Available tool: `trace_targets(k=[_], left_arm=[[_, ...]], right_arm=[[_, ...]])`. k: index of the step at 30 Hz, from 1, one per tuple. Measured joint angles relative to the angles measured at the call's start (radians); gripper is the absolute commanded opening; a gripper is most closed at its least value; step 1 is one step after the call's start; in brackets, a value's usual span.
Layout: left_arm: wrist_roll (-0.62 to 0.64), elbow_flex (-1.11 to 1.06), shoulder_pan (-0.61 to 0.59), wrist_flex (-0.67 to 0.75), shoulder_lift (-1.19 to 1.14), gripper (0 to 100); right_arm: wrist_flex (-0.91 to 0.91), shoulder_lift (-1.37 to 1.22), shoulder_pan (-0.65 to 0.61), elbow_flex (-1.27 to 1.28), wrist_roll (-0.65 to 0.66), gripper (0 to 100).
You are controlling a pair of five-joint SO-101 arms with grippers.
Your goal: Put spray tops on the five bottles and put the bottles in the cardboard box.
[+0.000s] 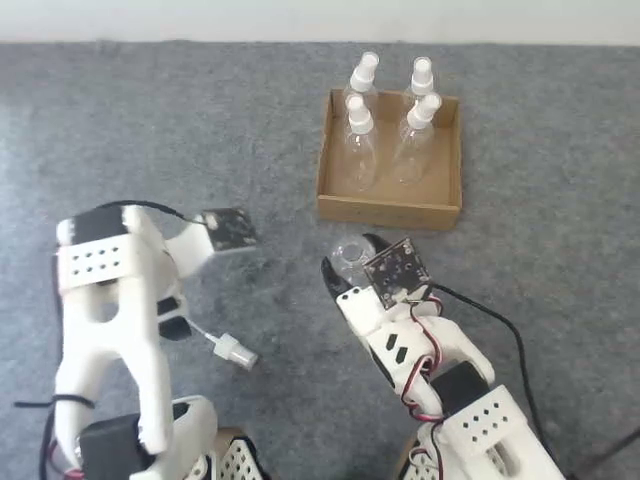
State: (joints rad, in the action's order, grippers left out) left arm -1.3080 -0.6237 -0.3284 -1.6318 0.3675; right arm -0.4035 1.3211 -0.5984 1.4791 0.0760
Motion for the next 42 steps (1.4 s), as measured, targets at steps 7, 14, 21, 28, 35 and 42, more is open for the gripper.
trace_targets(k=[7,14,21,28,35,42], left_arm=[[-0.023,-0.109,0.158,0.084,0.0,19],[-0.023,-0.245,0.292,0.23,0.0,19],[-0.106,-0.334,0.324,0.316,0.0,18],[-0.114,-0.422,0.334,0.422,0.0,15],[-0.114,-0.43,0.331,0.439,0.0,4],[-0.069,-0.43,0.331,0.44,0.0,4]], right_arm=[[0.009,0.0,0.055,0.0,0.0,6.9],[0.032,0.0,0.064,0.0,0.0,6.9],[0.032,0.0,0.064,0.0,0.0,6.9],[0.032,0.0,0.069,0.0,0.0,6.9],[0.034,0.0,0.068,0.0,0.0,6.9],[0.034,0.0,0.068,0.0,0.0,6.9]])
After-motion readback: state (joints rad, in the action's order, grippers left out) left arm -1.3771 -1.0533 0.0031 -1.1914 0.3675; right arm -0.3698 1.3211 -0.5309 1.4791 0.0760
